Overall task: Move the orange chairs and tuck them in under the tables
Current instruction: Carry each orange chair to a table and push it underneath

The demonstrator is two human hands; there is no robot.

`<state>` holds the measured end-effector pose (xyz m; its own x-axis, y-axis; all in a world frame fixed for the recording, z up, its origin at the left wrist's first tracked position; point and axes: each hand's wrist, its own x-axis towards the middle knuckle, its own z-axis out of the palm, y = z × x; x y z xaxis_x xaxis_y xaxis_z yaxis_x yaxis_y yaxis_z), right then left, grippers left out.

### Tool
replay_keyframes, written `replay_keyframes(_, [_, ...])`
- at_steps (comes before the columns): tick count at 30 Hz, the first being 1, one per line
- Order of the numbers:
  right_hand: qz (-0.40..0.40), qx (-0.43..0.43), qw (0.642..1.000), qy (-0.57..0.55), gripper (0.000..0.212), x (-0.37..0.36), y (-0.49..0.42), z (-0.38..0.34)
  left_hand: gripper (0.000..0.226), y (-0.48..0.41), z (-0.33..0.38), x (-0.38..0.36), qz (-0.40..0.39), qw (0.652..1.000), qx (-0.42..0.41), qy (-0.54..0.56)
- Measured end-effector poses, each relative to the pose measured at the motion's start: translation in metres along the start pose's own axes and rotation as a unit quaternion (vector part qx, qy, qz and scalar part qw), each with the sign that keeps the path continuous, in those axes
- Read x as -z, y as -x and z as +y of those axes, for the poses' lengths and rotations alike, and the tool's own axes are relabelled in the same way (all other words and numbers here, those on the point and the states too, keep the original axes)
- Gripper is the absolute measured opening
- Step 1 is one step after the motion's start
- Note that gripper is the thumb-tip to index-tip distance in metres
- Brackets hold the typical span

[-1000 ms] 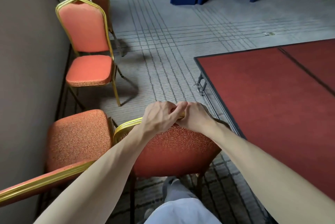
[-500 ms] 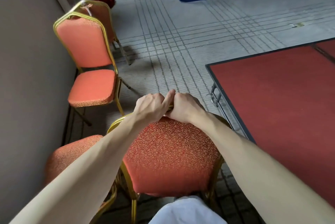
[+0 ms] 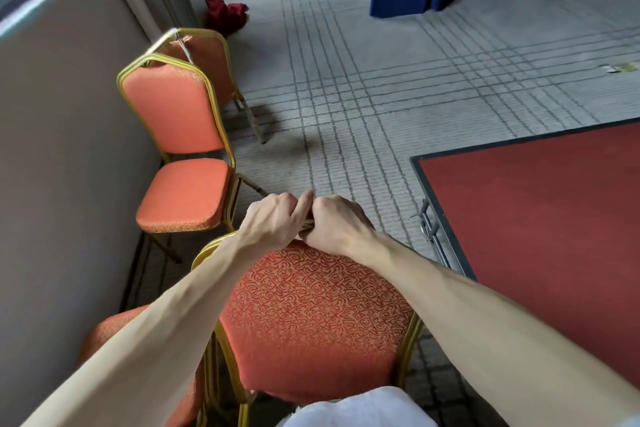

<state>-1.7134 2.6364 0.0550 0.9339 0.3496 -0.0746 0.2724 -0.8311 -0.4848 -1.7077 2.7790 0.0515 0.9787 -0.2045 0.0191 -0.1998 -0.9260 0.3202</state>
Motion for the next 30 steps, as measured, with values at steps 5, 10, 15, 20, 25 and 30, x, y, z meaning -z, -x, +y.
replay_keyframes(5, [0.065,0.048,0.996,0.039,0.033,0.027,-0.027,-0.003,0.055,-0.029,-0.002,0.023,0.058,0.998,-0.015,-0.008])
replay_keyframes(10, [0.096,0.080,0.989,0.078,0.033,0.021,-0.045,0.002,0.062,-0.040,-0.010,0.017,0.083,0.997,-0.004,0.007])
replay_keyframes(15, [0.039,0.086,0.989,0.115,0.028,0.002,-0.061,0.024,0.068,-0.048,-0.020,-0.019,0.070,0.997,0.026,-0.007])
replay_keyframes(20, [-0.019,0.075,0.989,0.128,0.020,-0.009,-0.094,0.057,0.067,-0.080,-0.027,-0.055,0.034,0.999,0.032,0.018])
replay_keyframes(25, [0.003,0.072,0.990,0.120,0.029,-0.012,-0.125,0.079,0.069,-0.115,-0.038,-0.067,0.083,0.997,0.005,0.004])
replay_keyframes(30, [0.080,0.063,0.991,0.086,0.022,0.002,-0.183,0.086,0.060,-0.176,-0.049,-0.048,0.120,0.992,0.034,-0.011])
